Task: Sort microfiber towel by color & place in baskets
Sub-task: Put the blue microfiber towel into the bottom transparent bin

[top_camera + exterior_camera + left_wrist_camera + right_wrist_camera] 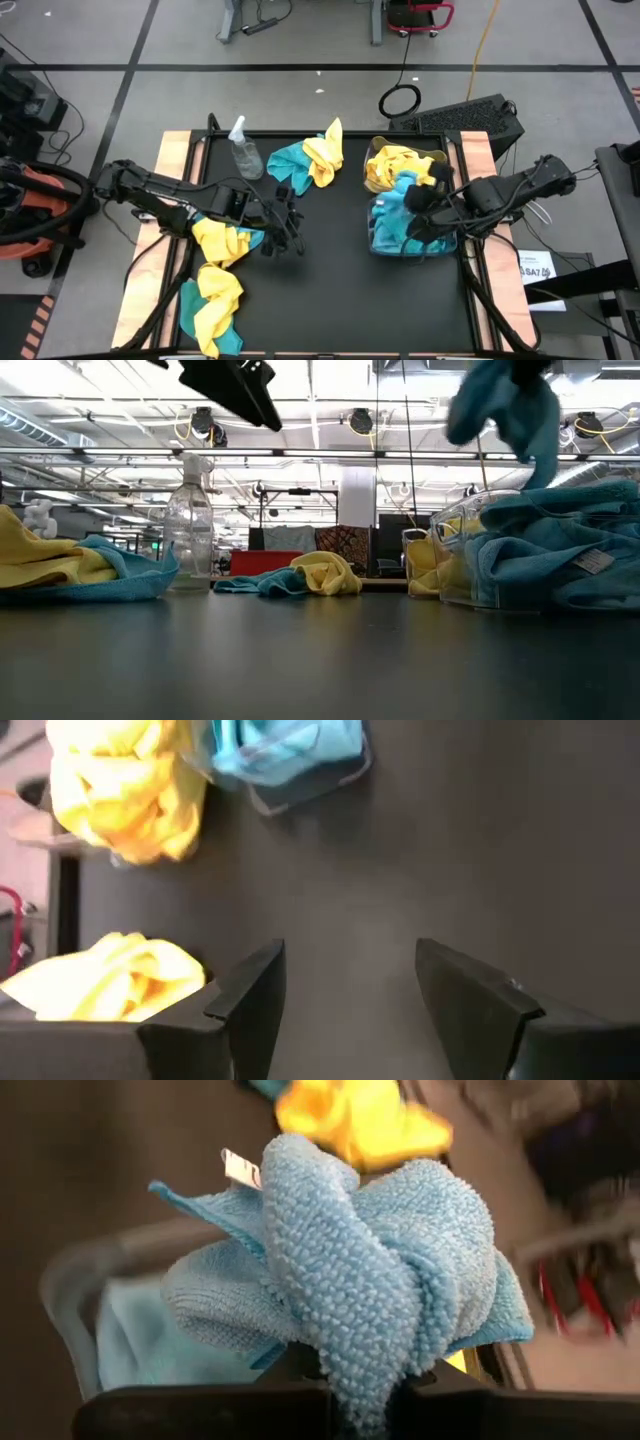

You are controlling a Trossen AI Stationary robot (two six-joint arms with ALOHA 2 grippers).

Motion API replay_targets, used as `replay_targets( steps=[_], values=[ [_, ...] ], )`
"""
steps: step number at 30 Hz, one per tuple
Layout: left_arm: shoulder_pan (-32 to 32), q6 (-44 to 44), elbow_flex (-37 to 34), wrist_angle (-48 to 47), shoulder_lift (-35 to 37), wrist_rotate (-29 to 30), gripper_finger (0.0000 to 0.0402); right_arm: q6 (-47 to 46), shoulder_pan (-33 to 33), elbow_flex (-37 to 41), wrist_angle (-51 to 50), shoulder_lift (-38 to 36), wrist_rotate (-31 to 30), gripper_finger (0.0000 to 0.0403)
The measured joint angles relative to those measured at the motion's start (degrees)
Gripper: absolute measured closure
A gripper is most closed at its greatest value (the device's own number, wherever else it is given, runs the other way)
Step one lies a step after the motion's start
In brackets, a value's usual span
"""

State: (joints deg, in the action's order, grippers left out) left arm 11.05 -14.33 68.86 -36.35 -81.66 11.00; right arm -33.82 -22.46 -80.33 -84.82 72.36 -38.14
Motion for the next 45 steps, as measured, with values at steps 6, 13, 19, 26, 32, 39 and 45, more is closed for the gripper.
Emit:
replay_targets(
  steps=[6, 13, 19, 26, 32, 39, 45],
  values=[
    [0.00, 0.57, -4.09, 2.83, 0.02, -0.13, 0.0173, -7.32, -0.07, 1.11, -4.86, -0.95, 6.46, 0.0388],
    [0.00, 1.85, -7.19, 6.01, 0.02, -0.51, 0.0173, -12.69, 0.81, 5.27, -5.23, -1.23, 11.58, 0.0388],
    [0.00, 2.05, -8.80, 6.58, 0.04, -1.74, 0.0173, -13.76, 2.00, 12.70, -4.48, -1.22, 16.99, 0.0388],
    [0.00, 2.01, -11.17, 9.23, 0.04, -1.81, 0.0173, -4.97, 2.73, 22.42, 3.95, -1.22, 22.33, 0.0384],
    [0.00, 2.01, -11.24, 9.41, 0.04, -1.81, 0.0173, 2.91, 4.85, 29.24, 8.08, -1.20, 25.10, 0.0386],
    [0.00, 2.01, -11.24, 9.52, 0.04, -1.81, 0.0173, 12.11, 7.77, 34.37, 12.77, -1.22, 29.95, 0.0386],
    [-0.05, 1.88, -11.24, 11.48, 0.04, -1.81, 0.0173, 15.02, 10.87, 39.40, 16.63, -0.11, 33.31, 0.0386]
  ],
)
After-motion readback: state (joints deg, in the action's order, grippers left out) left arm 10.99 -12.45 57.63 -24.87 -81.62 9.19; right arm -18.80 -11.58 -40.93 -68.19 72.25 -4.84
